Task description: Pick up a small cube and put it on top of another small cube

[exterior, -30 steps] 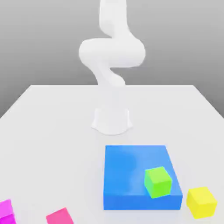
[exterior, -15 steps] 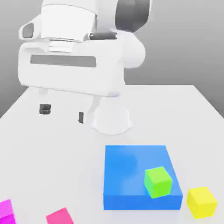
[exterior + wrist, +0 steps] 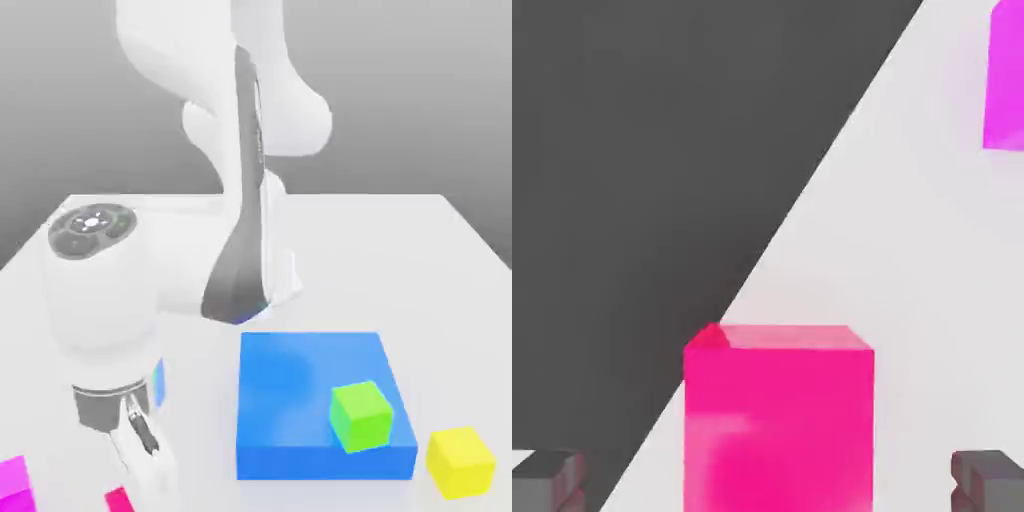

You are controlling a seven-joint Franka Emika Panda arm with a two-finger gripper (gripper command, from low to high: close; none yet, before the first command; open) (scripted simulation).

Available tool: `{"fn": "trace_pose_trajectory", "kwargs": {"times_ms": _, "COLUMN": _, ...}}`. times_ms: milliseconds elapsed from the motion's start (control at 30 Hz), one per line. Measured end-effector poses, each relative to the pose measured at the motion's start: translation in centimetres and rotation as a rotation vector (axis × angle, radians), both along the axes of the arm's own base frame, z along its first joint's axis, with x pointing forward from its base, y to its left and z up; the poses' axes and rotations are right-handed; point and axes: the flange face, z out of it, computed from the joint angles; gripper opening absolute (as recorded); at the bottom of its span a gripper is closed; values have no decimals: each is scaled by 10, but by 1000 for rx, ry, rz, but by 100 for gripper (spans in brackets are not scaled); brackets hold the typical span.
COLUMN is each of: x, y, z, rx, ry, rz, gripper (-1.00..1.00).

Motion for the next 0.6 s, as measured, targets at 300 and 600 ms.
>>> {"fn": "trace_pose_trajectory", "kwargs": {"times_ms": 300, "x": 0, "y": 0, "z": 3, "rx": 0, "ry": -1, "rz": -1, "gripper": -100}}
{"fn": "trace_pose_trajectory", "kwargs": {"times_ms": 600, "x": -21, "y": -135, "z": 94, "rx": -1, "ry": 1, "rz": -122, "gripper": -100}}
